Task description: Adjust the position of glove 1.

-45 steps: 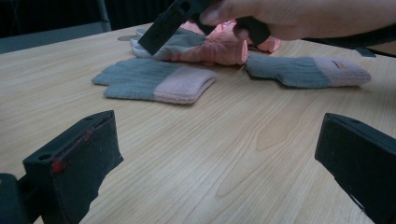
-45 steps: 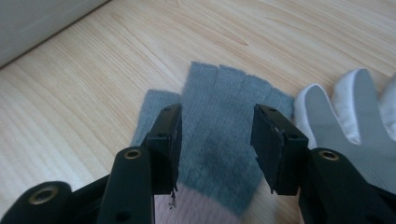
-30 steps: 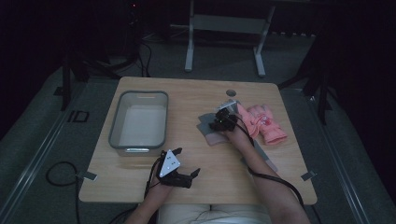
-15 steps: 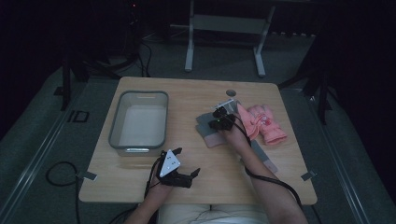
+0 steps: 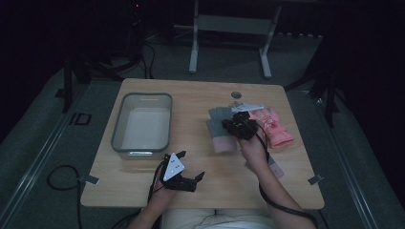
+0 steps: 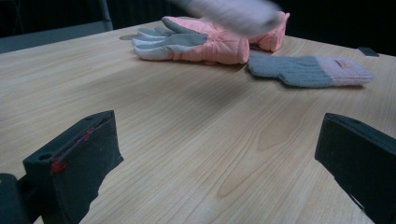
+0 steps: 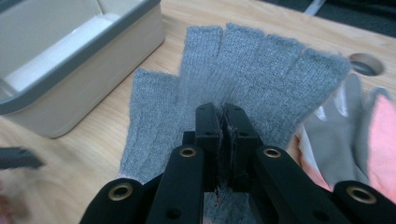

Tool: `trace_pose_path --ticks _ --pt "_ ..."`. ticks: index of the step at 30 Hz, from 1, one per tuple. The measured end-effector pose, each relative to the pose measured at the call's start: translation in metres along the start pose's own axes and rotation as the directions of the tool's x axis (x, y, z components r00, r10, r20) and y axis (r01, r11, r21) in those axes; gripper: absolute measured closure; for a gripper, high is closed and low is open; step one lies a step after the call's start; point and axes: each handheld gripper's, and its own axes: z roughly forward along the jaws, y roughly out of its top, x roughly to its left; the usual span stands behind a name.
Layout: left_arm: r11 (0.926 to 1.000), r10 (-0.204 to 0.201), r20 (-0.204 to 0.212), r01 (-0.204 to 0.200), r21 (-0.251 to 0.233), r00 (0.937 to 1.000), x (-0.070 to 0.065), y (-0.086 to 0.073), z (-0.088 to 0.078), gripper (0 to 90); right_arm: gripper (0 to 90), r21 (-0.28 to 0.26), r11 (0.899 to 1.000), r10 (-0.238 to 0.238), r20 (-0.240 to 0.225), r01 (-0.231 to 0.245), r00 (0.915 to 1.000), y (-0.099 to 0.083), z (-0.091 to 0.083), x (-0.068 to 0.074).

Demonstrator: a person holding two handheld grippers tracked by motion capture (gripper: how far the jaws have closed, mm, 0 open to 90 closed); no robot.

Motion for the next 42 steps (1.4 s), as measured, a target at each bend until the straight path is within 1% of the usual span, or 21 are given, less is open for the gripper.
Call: trace_pose_path --ticks 1,2,3,7,10,11,12,13,15,16,18,19,21,25,27,28,30,32,33,38,42 --pt "1.0 -0.002 -0.001 0.002 -0.001 1.0 0.0 0.0 0.0 0.0 85.6 -0.006 1.0 0.007 -0.002 -0.007 1.0 -0.003 -0.007 0.003" --pt "1.0 0.0 -0.003 0.0 -0.002 1.0 0.0 0.0 0.0 0.0 85.6 -0.019 1.0 0.015 0.012 -0.014 0.9998 -0.01 -0.019 0.009" --pt "1.0 0.001 -0.004 -0.001 -0.002 1.0 0.0 0.0 0.0 0.0 85.6 -0.019 1.0 0.015 0.012 -0.014 0.9998 -0.01 -0.019 0.009" --pt "1.0 0.004 -0.004 -0.004 -0.002 1.0 -0.001 0.0 0.0 0.0 85.6 -0.033 0.999 0.044 0.007 -0.043 0.999 -0.024 -0.036 0.019" --pt "1.0 0.003 -0.004 -0.003 -0.003 1.0 -0.001 0.0 0.0 0.0 85.6 -0.034 0.997 0.065 0.026 -0.064 0.9976 -0.036 -0.041 0.024" --pt "1.0 0.004 -0.003 -0.004 -0.003 1.0 -0.001 0.0 0.0 0.0 85.6 -0.044 0.996 0.077 0.038 -0.076 0.9963 -0.04 -0.041 0.024" --pt "1.0 0.007 -0.003 -0.007 0.001 1.0 -0.001 0.0 0.0 0.0 85.6 -0.041 0.995 0.095 0.042 -0.094 0.9946 -0.044 -0.039 0.025" --pt "1.0 0.009 -0.003 -0.009 0.001 1.0 -0.001 0.0 0.0 0.0 85.6 -0.031 0.995 0.098 0.04 -0.097 0.9943 -0.049 -0.036 0.027" --pt "1.0 0.008 -0.002 -0.008 -0.001 1.0 -0.001 0.0 0.0 0.0 85.6 -0.005 0.997 0.079 0.061 -0.079 0.995 -0.06 -0.028 0.033" --pt "1.0 0.006 -0.002 -0.006 -0.005 1.0 -0.001 0.0 0.0 0.0 85.6 0.012 0.996 0.083 0.06 -0.084 0.9948 -0.066 -0.024 0.034" --pt "1.0 0.008 -0.003 -0.008 -0.002 1.0 -0.001 0.0 0.0 0.0 85.6 0.042 0.992 0.117 0.043 -0.118 0.9923 -0.077 -0.014 0.034" --pt "1.0 0.009 -0.003 -0.009 -0.001 1.0 -0.001 0.0 0.0 0.0 85.6 0.059 0.991 0.12 0.044 -0.122 0.9918 -0.082 -0.01 0.034" --pt "1.0 0.009 -0.002 -0.009 0.001 1.0 -0.001 0.0 0.0 0.0 85.6 0.08 0.986 0.143 0.041 -0.146 0.9888 -0.09 -0.002 0.033" --pt "1.0 0.008 -0.001 -0.008 0.001 1.0 -0.001 0.0 0.0 0.0 85.5 0.112 0.979 0.167 0.044 -0.171 0.985 -0.101 0.013 0.033" --pt "0.9999 0.011 -0.002 -0.011 0.002 0.9999 -0.001 0.0 0.0 0.0 85.5 0.122 0.978 0.163 0.053 -0.169 0.9852 -0.105 0.02 0.032" --pt "0.9999 0.011 -0.002 -0.011 0.002 0.9999 -0.001 0.0 0.0 0.0 85.5 0.13 0.976 0.172 0.049 -0.177 0.9839 -0.107 0.023 0.032" --pt "0.9999 0.01 -0.002 -0.01 0.002 0.9999 -0.001 0.0 0.0 0.0 85.3 0.133 0.975 0.171 0.056 -0.177 0.9836 -0.11 0.028 0.031" --pt "1.0 0.01 -0.001 -0.01 0.001 1.0 -0.001 0.0 0.0 0.0 84.7 0.142 0.971 0.184 0.054 -0.19 0.9814 -0.112 0.033 0.031" --pt "0.9999 0.01 -0.002 -0.01 0.001 0.9999 -0.001 0.0 0.0 0.0 84.2 0.136 0.972 0.187 0.058 -0.193 0.9807 -0.113 0.034 0.031" --pt "0.9999 0.012 -0.001 -0.012 0.004 0.9999 -0.001 0.0 0.0 0.0 82.4 0.12 0.97 0.206 0.07 -0.213 0.976 -0.116 0.037 0.031" --pt "0.9999 0.013 0.0 -0.013 0.005 0.9999 -0.001 0.0 0.0 0.0 79.3 0.113 0.97 0.207 0.073 -0.214 0.9757 -0.117 0.037 0.032"
